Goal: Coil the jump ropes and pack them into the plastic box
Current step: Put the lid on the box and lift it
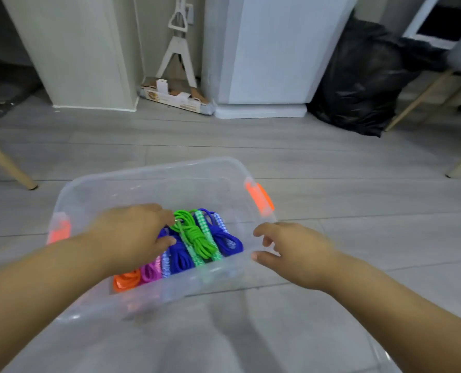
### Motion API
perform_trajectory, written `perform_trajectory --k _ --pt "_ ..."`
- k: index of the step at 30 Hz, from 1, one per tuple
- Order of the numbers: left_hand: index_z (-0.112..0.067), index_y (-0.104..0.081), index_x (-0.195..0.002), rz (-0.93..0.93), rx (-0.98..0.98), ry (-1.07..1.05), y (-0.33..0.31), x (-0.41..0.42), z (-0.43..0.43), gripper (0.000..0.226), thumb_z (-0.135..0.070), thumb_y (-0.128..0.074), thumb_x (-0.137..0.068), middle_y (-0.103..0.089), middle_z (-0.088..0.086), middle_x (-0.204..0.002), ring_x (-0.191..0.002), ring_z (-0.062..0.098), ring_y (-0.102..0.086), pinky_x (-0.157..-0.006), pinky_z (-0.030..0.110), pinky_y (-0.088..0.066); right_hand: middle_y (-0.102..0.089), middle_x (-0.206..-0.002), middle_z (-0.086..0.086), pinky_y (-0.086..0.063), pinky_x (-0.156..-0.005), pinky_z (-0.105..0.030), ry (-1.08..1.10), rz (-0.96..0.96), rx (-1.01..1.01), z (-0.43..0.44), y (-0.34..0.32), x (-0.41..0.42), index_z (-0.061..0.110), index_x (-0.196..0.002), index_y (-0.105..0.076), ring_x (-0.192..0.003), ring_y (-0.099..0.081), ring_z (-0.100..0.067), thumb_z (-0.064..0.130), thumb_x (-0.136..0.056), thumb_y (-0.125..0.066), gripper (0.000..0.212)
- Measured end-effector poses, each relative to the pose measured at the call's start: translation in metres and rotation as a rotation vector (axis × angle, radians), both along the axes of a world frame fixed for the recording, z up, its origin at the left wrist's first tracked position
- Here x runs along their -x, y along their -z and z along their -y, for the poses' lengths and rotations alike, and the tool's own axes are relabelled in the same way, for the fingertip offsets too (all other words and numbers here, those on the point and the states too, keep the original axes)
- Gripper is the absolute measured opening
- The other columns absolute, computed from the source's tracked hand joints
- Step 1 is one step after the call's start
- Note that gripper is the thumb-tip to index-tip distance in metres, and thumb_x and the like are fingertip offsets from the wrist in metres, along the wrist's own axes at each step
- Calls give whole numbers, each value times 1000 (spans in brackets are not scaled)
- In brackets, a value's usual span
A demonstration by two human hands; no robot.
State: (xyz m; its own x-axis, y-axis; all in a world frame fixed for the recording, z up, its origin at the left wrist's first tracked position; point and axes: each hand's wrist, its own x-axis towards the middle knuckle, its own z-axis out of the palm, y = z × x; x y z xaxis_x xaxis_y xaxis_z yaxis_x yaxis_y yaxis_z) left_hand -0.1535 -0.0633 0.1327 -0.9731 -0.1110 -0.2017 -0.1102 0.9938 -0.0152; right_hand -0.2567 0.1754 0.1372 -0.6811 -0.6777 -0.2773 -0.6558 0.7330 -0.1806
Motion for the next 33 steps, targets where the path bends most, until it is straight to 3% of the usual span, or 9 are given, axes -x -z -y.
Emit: perform_trajectory --k 3,8,13,17,20,24,29,33 --pt "-35 -48 -120 -9 -23 82 6 -15 -44 33 -51 -36 -93 -50 -15 -128 -118 10 -51 -90 27 -46 -55 -113 15 -47 -86 -30 104 60 36 -52 -1 -18 36 -125 -44 -95 -53 -8 56 -88 -48 42" --pt "-39 -43 -127 45 -113 210 40 -27 -110 39 -56 -33 -93 -49 -18 -131 -121 3 -48 -94 23 -43 -56 -108 17 -48 -85 -30 375 206 52 -145 37 -41 36 -122 -47 -95 -56 -7 57 -86 -50 42" --pt "-40 -42 -127 147 -178 266 80 -25 -152 38 -56 -34 -93 -49 -19 -128 -118 2 -49 -91 21 -43 -56 -117 5 -46 -88 -30 659 258 -143 -230 119 -63 27 -128 -44 -107 -54 -15 50 -90 -47 45" --pt "-40 -45 -121 219 -209 265 106 -18 -170 35 -57 -36 -92 -52 -19 -117 -111 2 -52 -90 20 -43 -43 -127 -5 -43 -89 -37 877 229 -324 -277 173 -82 19 -129 -34 -118 -42 -26 39 -89 -46 47" --pt "-40 -46 -119 278 -216 255 120 -13 -176 33 -57 -36 -92 -52 -18 -112 -102 2 -53 -89 21 -44 -22 -144 -7 -40 -96 -42 963 233 -380 -296 200 -94 18 -141 -15 -130 -27 -30 40 -88 -47 65" --pt "-40 -47 -116 335 -197 241 135 -16 -179 29 -55 -37 -92 -52 -17 -108 -99 4 -53 -85 21 -45 5 -156 -7 -33 -106 -44 945 285 -422 -301 222 -99 17 -148 8 -140 -14 -34 16 -92 -41 74" --pt "-40 -49 -114 407 -182 219 149 -18 -178 30 -55 -39 -91 -51 -18 -102 -97 5 -54 -86 25 -47 7 -157 -3 -28 -109 -43 731 222 -387 -290 218 -102 17 -148 7 -139 -15 -38 -2 -87 -39 79" --pt "-40 -48 -117 408 -200 210 152 -18 -180 30 -54 -39 -92 -53 -18 -109 -103 6 -53 -86 25 -46 7 -158 1 -26 -109 -44 578 213 -332 -268 215 -108 20 -149 5 -140 -12 -38 -3 -87 -36 77"
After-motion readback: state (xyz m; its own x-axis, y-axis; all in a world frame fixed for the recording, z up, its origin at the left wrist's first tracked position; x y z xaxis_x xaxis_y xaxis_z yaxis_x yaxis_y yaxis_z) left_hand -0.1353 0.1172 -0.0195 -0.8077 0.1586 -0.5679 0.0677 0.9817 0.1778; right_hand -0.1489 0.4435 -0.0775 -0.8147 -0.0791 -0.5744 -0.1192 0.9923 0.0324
